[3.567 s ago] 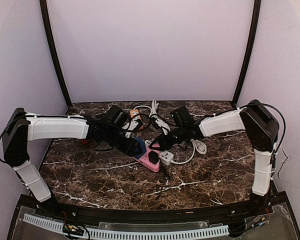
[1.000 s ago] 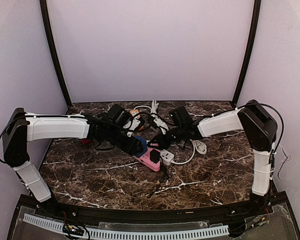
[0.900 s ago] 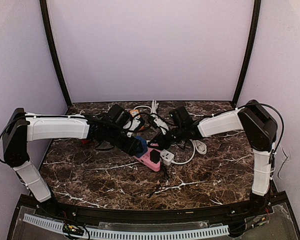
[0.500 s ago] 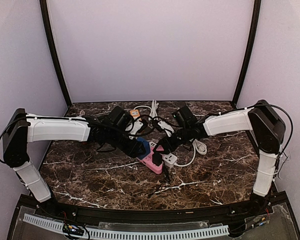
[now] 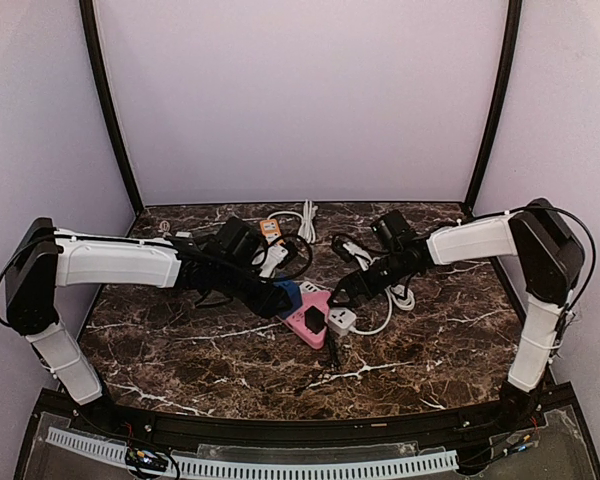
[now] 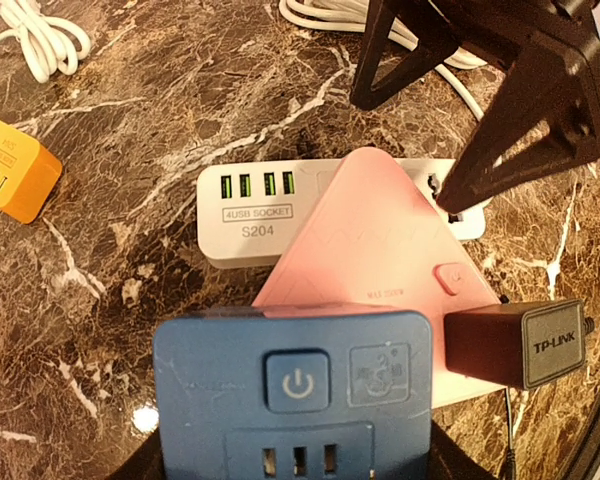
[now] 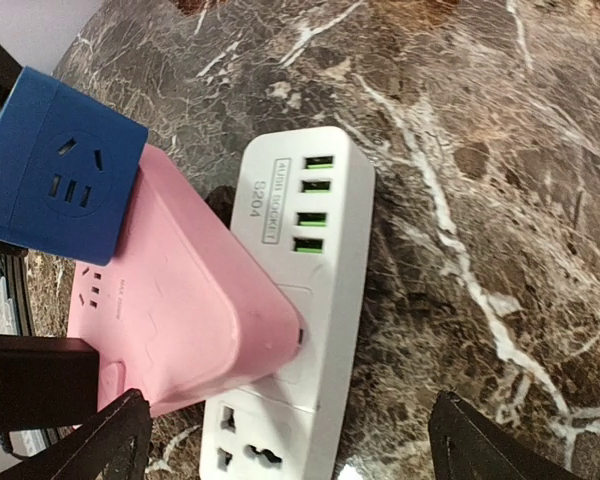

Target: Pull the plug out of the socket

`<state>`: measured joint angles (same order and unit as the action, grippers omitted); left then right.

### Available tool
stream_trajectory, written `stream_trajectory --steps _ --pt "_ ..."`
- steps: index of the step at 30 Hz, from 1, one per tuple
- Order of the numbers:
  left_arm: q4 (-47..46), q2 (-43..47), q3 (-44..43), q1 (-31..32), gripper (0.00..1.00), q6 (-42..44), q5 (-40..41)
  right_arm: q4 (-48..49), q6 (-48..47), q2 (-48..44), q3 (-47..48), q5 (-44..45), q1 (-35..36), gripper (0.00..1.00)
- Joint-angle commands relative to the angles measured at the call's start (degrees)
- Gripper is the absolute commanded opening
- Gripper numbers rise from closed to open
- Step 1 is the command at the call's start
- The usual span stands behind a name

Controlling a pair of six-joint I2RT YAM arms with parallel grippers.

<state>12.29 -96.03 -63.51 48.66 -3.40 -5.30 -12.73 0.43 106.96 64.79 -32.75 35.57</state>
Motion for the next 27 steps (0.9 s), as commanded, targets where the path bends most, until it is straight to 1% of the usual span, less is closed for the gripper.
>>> stream_trajectory --steps 1,4,8,14,17,19,22,24,27 --pt "-5.95 1.38 3.20 0.38 0.17 2.93 -0.63 0.06 1.29 -1.19 -0.76 -5.33 -1.86 0.96" --pt "-8.90 1.41 5.21 0.53 0.17 4.42 -0.14 0.03 1.08 1.15 -0.05 -5.92 -2.08 0.96" --pt "-9.86 1.46 6.43 0.66 0.17 5.47 0.62 0.56 1.09 4.54 0.98 -8.23 -2.17 0.90" --pt "-9.75 1.48 5.98 1.01 0.17 5.28 0.55 1.84 2.13 7.56 1.85 -11.33 -2.20 0.93" --pt "-10.36 1.08 5.94 1.16 0.17 5.60 0.71 2.09 2.07 9.61 3.01 -15.22 -2.46 0.93" --pt "-10.77 0.69 6.05 1.17 0.17 5.85 0.81 3.03 2.64 11.36 3.76 -18.32 -2.89 0.90" --pt "-11.81 0.35 6.68 1.14 0.17 6.15 1.67 4.75 3.73 13.33 4.33 -22.98 -3.81 0.81" --pt "-12.08 0.47 7.34 1.17 0.17 6.38 2.26 6.79 5.05 13.44 3.65 -25.40 -4.46 0.77" --pt "-14.68 0.79 8.39 1.17 0.17 6.91 2.93 9.19 6.81 12.86 2.41 -28.84 -5.25 0.68"
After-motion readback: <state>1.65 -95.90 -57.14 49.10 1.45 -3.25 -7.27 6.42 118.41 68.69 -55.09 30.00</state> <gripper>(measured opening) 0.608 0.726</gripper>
